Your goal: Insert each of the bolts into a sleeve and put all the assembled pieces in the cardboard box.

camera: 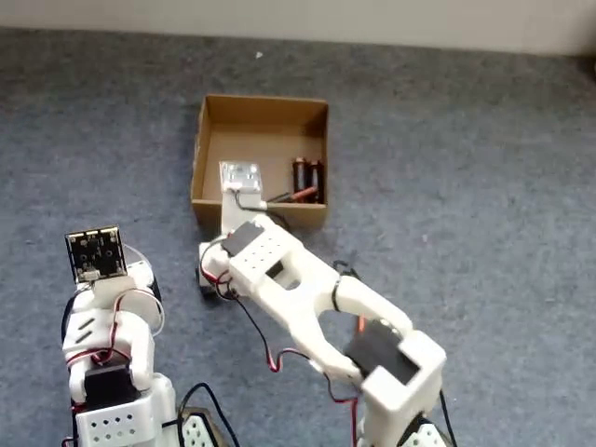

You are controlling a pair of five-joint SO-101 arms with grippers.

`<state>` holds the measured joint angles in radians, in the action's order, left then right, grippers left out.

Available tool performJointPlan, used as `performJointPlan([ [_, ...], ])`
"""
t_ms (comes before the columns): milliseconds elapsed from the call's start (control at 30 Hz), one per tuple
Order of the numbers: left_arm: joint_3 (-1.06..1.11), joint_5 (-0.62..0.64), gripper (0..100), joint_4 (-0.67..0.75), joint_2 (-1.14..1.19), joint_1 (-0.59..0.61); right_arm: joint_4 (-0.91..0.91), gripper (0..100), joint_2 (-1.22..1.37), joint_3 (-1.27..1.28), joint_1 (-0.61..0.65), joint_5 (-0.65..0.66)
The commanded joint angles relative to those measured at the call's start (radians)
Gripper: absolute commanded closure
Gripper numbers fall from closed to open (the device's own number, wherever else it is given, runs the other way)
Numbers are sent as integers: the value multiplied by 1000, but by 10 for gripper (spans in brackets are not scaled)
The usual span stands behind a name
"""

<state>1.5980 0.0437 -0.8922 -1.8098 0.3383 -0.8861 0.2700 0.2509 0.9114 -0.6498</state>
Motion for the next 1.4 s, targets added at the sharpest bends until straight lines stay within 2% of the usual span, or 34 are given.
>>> performJointPlan([
  [0, -25, -6, 993, 21, -10, 16, -2, 899, 42, -16, 5, 12],
  [267, -24, -6, 993, 21, -10, 16, -16, 921, 67, -12, 12, 14],
  [333, -24, -6, 993, 21, -10, 16, -91, 993, 67, -16, 12, 14],
  [500, -21, -6, 993, 21, -10, 16, -266, 995, -45, -114, 7, 17],
  [667, -18, -6, 993, 21, -10, 12, -384, 994, -278, -90, -27, 157],
  [967, -36, -6, 992, 23, -10, 1, -384, 994, -745, 182, -282, 212],
  [1200, -97, -127, 992, -28, -8, -154, -378, 994, -1015, 377, -504, 213],
  [1367, -154, -209, 992, -138, -7, -272, -232, 994, -1122, 530, -676, 213],
])
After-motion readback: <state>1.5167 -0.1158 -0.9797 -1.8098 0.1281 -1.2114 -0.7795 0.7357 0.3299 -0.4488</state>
